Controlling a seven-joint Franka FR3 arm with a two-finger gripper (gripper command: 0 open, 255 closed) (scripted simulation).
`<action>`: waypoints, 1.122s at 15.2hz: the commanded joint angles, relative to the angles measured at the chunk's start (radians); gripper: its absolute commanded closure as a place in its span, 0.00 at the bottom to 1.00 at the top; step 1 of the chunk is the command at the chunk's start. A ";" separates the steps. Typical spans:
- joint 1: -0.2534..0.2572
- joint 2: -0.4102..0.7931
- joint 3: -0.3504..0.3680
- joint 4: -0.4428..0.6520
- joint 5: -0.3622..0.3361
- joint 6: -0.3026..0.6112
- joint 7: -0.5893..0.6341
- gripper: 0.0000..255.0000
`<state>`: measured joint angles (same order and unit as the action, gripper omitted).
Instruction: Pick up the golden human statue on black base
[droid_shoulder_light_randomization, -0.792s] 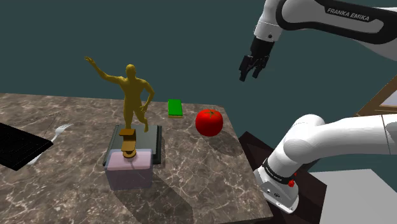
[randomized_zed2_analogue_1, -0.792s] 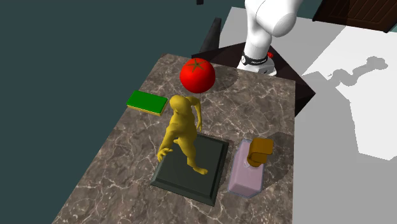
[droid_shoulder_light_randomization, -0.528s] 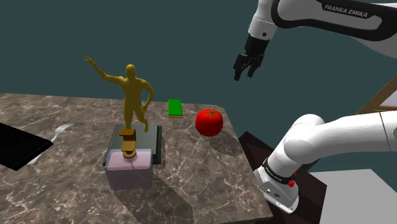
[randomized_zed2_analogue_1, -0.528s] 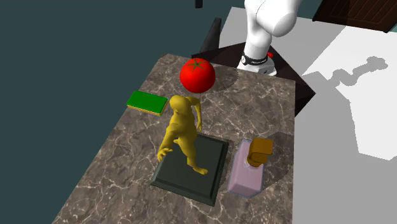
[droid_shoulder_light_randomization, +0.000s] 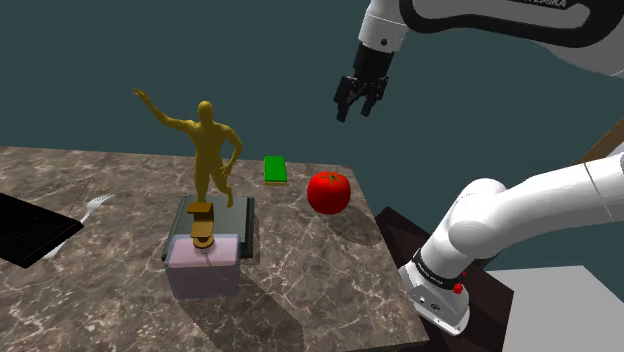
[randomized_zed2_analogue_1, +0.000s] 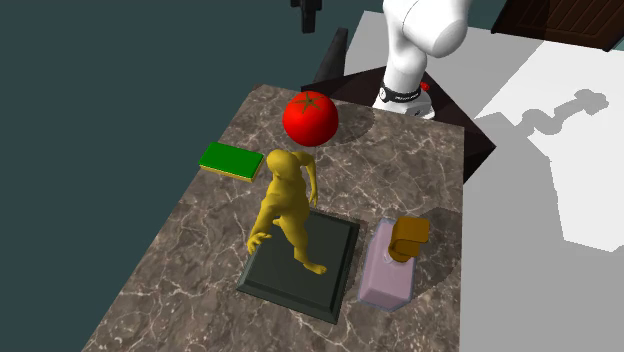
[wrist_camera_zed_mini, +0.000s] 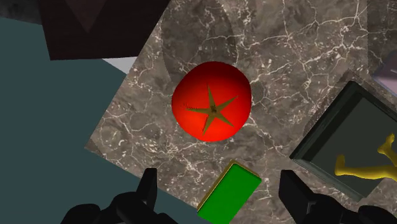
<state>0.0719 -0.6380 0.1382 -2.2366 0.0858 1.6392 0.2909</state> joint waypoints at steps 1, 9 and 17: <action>0.011 0.055 0.040 0.052 0.015 0.014 0.041 0.00; 0.038 0.261 0.177 0.268 0.020 0.044 0.187 0.00; 0.072 0.517 0.314 0.562 -0.065 0.030 0.354 0.00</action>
<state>0.1384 -0.1632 0.4336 -1.7226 0.0391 1.6730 0.6208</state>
